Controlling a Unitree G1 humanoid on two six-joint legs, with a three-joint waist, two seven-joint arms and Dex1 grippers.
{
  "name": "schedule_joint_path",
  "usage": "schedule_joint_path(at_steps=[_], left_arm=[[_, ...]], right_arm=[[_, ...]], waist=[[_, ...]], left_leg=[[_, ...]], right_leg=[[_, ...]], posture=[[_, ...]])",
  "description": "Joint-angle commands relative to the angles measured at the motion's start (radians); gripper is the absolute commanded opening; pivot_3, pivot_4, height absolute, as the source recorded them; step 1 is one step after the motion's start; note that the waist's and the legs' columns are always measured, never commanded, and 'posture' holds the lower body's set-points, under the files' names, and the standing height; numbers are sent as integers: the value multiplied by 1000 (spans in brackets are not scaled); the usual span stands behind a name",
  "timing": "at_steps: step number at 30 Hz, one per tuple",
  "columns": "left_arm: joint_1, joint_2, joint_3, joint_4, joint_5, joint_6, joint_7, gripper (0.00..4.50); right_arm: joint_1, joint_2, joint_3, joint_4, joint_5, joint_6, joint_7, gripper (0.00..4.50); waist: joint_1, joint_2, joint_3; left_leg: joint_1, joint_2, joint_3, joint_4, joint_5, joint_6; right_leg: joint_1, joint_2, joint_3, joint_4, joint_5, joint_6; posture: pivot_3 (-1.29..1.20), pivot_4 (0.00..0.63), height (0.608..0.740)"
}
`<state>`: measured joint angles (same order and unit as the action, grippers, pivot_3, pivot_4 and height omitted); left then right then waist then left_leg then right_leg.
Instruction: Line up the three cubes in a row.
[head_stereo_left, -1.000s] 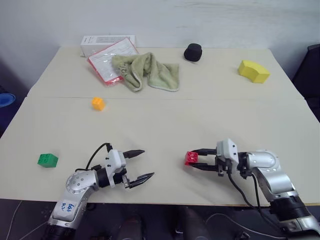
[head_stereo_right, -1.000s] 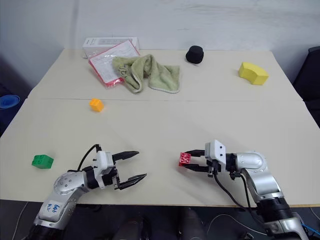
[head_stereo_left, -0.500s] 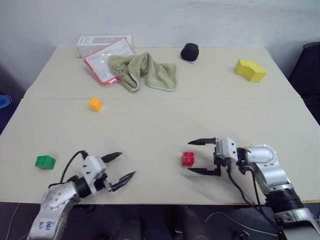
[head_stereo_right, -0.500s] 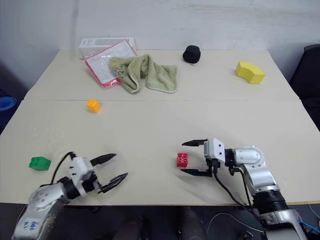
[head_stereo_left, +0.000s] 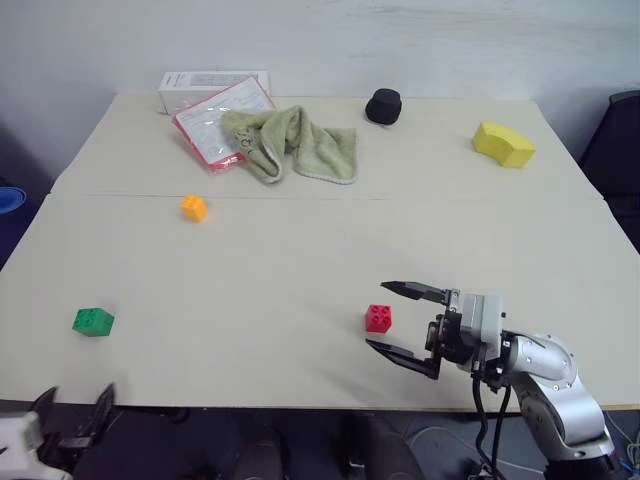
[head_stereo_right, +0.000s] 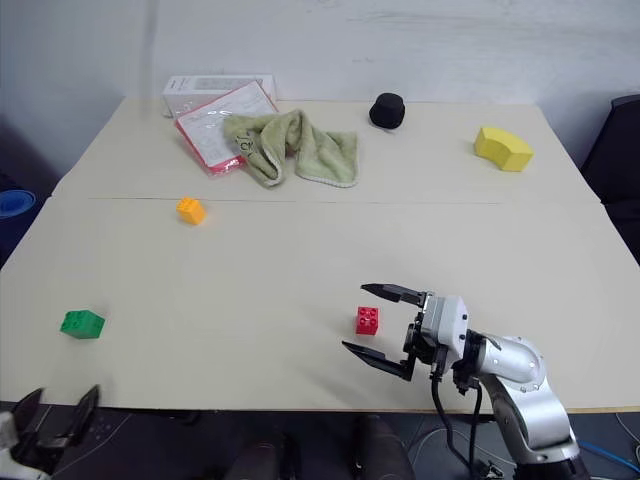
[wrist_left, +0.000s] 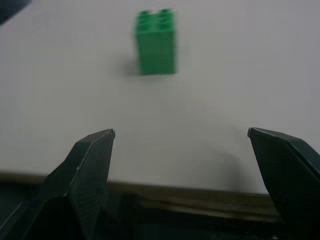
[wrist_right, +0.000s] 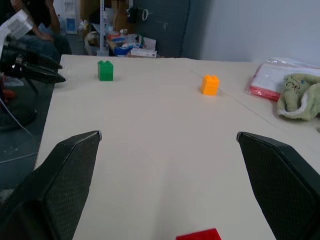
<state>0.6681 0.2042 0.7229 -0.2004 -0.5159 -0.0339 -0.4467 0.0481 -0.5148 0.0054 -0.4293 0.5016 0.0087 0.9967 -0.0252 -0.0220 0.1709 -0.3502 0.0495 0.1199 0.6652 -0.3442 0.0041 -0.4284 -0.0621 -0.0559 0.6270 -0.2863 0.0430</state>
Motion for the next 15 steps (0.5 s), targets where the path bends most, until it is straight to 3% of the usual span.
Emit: schedule_joint_path(at_steps=[1,11,15], left_arm=[[-25,-11,33,17,-45,-5,35,4500],[-345,122,-47,63,20,98,170,4500],[-401,160,-77,106,57,145,193,4500]], right_arm=[[27,-14,-26,-60,33,15,-19,4476],[-6,-42,-38,-13,29,27,-11,4476],[-9,-33,-20,-22,20,30,-24,4476]], waist=[[0,-4,-2],[23,-9,-6],[13,-9,-7]], left_leg=[[0,0,0,0,0,0],[0,0,0,1,0,1],[0,0,1,0,-1,0]], right_leg=[[0,0,0,0,0,0],[0,0,-1,0,0,0],[0,-1,0,1,0,0]], posture=[[0,150,740],[0,150,740],[0,150,740]])
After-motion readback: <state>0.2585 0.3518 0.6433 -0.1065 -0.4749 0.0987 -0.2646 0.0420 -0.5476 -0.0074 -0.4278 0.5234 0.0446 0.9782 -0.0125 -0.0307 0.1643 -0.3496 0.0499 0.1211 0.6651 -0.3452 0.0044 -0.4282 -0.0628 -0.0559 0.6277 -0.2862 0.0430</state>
